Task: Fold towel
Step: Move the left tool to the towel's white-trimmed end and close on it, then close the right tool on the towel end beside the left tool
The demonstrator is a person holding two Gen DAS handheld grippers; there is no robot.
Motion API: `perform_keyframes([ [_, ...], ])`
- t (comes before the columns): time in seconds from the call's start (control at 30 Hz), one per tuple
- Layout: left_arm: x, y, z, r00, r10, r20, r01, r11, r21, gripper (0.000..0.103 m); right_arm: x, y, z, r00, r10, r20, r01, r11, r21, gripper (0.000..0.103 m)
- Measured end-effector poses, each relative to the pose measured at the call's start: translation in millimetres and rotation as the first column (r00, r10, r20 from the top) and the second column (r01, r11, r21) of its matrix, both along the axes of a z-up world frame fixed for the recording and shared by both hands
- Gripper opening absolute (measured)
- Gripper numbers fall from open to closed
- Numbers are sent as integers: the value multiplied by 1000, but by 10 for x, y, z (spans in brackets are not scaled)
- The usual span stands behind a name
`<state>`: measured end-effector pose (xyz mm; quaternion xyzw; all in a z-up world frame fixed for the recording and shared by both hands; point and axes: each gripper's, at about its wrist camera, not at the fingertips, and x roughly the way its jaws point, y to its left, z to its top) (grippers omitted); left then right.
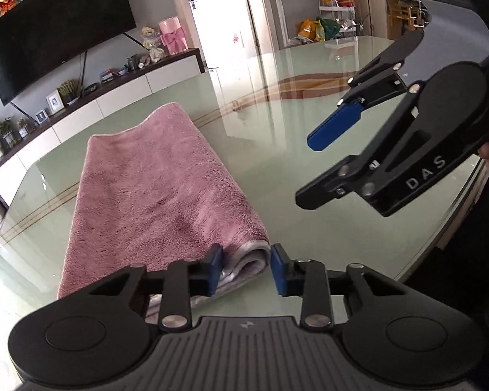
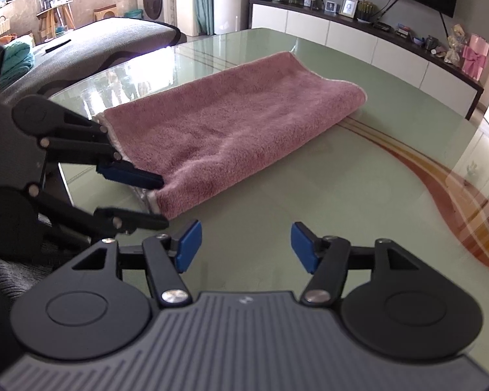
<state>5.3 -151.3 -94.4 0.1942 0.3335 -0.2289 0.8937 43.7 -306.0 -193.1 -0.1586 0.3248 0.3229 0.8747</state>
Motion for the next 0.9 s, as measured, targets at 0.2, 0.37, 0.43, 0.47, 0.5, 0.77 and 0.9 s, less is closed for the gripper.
perform_keyframes([
  [0.2,81,83,118,997,-59,-55,59,998,-4,19,-50,35,6,996,91,-1,-91,996,-12,61],
  [0.37,172,101,192,990,-108,-94,109,994,7,18,-74,125,8,986,165,8,-164,986,-30,62],
  [0.43,207,112,219,986,-123,-116,124,992,8,18,-84,158,7,983,182,18,-182,983,-35,62],
  [0.47,222,114,229,983,-132,-125,135,991,11,18,-100,182,10,980,198,37,-196,980,-46,62],
  [0.5,237,112,240,980,-149,-135,153,988,20,18,-121,207,14,975,214,60,-210,976,-62,62],
  [0.77,408,112,285,944,-251,-215,266,963,47,18,-227,493,65,873,445,200,-397,886,-238,62],
  [0.9,456,113,313,925,-294,-241,317,947,59,18,-268,648,19,777,595,208,-503,784,-363,60],
])
